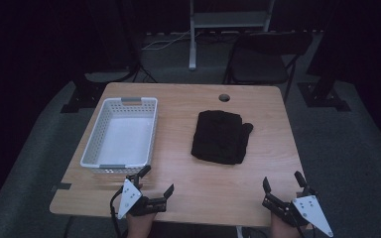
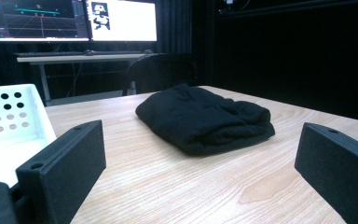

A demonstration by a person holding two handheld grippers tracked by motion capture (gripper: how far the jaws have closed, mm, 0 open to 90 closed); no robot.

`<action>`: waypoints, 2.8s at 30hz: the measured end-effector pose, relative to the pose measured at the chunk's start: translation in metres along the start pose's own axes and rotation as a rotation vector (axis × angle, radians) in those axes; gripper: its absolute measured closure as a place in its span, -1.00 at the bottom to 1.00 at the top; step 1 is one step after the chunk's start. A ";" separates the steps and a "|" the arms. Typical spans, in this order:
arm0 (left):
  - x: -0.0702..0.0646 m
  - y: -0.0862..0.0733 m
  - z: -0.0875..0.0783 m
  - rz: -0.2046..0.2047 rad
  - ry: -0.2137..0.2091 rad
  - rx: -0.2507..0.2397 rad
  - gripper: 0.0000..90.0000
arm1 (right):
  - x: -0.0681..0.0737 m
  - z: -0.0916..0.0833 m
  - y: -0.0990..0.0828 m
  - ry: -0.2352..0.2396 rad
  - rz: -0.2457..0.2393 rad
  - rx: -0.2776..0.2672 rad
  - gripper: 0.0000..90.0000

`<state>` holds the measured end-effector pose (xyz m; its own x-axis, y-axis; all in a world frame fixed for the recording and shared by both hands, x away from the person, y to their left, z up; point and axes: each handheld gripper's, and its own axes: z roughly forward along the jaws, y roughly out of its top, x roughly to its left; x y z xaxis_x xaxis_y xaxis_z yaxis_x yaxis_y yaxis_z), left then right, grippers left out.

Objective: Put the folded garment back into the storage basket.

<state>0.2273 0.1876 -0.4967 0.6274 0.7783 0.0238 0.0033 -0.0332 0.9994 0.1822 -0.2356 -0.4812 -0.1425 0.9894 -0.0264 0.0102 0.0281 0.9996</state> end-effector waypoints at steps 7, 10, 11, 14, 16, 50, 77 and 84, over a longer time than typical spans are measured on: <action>-0.001 0.000 0.000 0.004 0.007 0.002 -0.95 | 0.001 -0.001 0.001 0.002 -0.004 -0.010 -0.87; -0.001 0.000 0.000 0.002 0.011 -0.003 -0.95 | 0.001 0.001 0.000 0.009 0.000 0.000 -0.87; -0.001 0.000 0.000 0.001 0.013 -0.006 -0.95 | 0.001 0.001 0.000 0.012 -0.002 0.002 -0.87; -0.001 0.000 -0.001 0.001 0.018 -0.006 -0.95 | 0.002 0.000 0.001 0.017 -0.009 0.001 -0.87; -0.001 0.000 -0.001 0.004 0.017 -0.006 -0.95 | 0.004 0.000 0.002 0.023 -0.013 0.002 -0.87; -0.009 0.040 0.022 -0.027 -0.072 0.054 -0.95 | 0.015 0.006 0.025 0.139 -0.035 0.086 -0.87; 0.008 0.077 0.073 -0.117 -0.103 0.128 -0.95 | 0.011 0.015 0.039 0.144 0.016 0.112 -0.87; 0.011 0.089 0.088 -0.120 -0.074 0.131 -0.95 | 0.011 0.017 0.043 0.130 0.013 0.114 -0.87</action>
<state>0.3035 0.1379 -0.4098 0.6720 0.7335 -0.1019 0.1799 -0.0282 0.9833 0.1974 -0.2212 -0.4388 -0.2685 0.9633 -0.0043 0.1241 0.0391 0.9915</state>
